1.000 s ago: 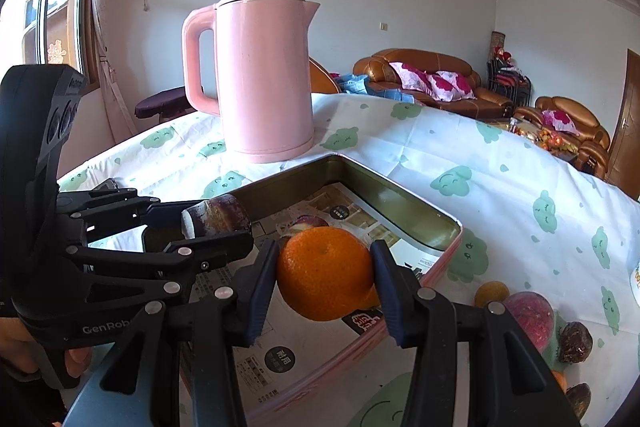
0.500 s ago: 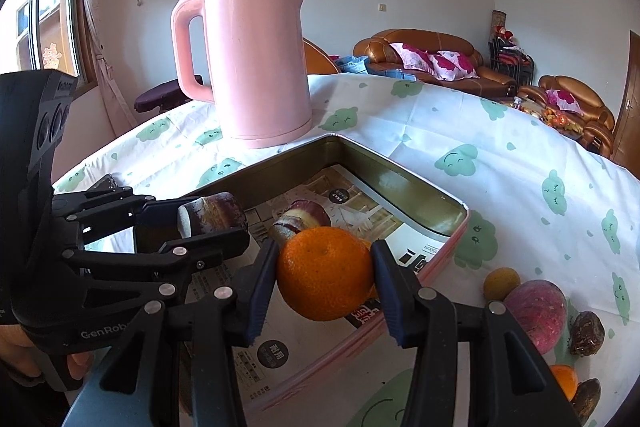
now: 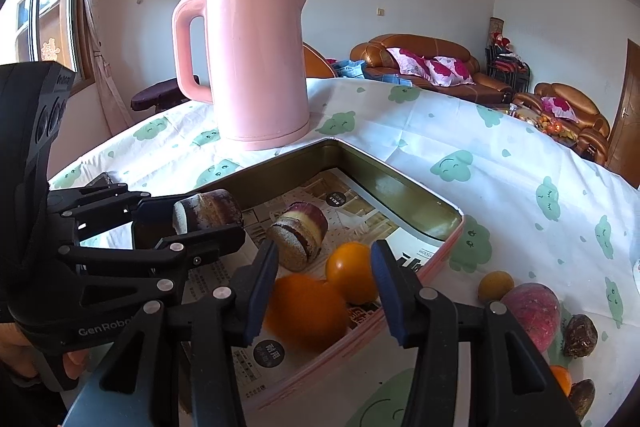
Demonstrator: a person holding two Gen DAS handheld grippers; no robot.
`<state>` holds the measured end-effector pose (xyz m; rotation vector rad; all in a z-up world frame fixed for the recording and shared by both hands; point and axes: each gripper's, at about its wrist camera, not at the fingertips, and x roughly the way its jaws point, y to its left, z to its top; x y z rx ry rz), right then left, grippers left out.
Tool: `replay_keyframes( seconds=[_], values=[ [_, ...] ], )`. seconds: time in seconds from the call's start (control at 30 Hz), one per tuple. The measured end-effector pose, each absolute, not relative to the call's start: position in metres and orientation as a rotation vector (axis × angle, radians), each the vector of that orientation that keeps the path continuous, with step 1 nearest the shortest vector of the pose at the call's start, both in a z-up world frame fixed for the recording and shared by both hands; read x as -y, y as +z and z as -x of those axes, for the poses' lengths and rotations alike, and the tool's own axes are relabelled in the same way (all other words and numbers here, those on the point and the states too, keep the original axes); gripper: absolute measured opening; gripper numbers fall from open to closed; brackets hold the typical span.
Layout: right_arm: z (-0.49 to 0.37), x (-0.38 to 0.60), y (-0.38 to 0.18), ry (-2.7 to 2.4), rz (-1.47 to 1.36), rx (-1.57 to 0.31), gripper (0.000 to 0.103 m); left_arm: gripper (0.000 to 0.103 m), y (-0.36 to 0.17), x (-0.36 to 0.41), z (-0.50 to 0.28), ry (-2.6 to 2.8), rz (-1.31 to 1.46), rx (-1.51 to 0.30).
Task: Organize fruits
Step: 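Lower the pastry roll into the tin and open the left tool while the right tool releases the orange there, then withdraw both tools from the tin toward the remaining fruit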
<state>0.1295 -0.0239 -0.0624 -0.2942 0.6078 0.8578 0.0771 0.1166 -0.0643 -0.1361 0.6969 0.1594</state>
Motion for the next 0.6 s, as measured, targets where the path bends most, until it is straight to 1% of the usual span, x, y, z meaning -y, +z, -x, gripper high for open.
replay_keyframes(
  seconds=[0.1,0.17,0.23,0.37,0.43,0.47,0.53,0.6],
  values=[
    [-0.13,0.024,-0.062,0.852,0.294,-0.601,0.052,0.046,-0.063,-0.116,-0.076,0.166,0.132,-0.692],
    [-0.13,0.025,-0.061,0.839,0.291,-0.595,0.058,0.047,-0.062,-0.116,-0.074,0.179,0.128,-0.678],
    [-0.131,0.026,-0.06,0.828,0.282,-0.592,0.063,0.049,-0.06,-0.117,-0.073,0.185,0.133,-0.669],
    [-0.13,0.029,-0.058,0.82,0.274,-0.575,0.065,0.051,-0.058,-0.118,-0.07,0.183,0.135,-0.652],
    [-0.128,0.031,-0.056,0.811,0.268,-0.557,0.069,0.052,-0.056,-0.118,-0.068,0.185,0.14,-0.635],
    [-0.127,0.033,-0.055,0.808,0.261,-0.546,0.07,0.056,-0.055,-0.118,-0.065,0.184,0.148,-0.623],
    [-0.124,0.042,-0.051,0.796,0.245,-0.508,0.071,0.069,-0.052,-0.117,-0.061,0.189,0.164,-0.595],
    [-0.122,0.054,-0.046,0.757,0.255,-0.475,0.071,0.09,-0.049,-0.114,-0.057,0.199,0.163,-0.568]
  ],
)
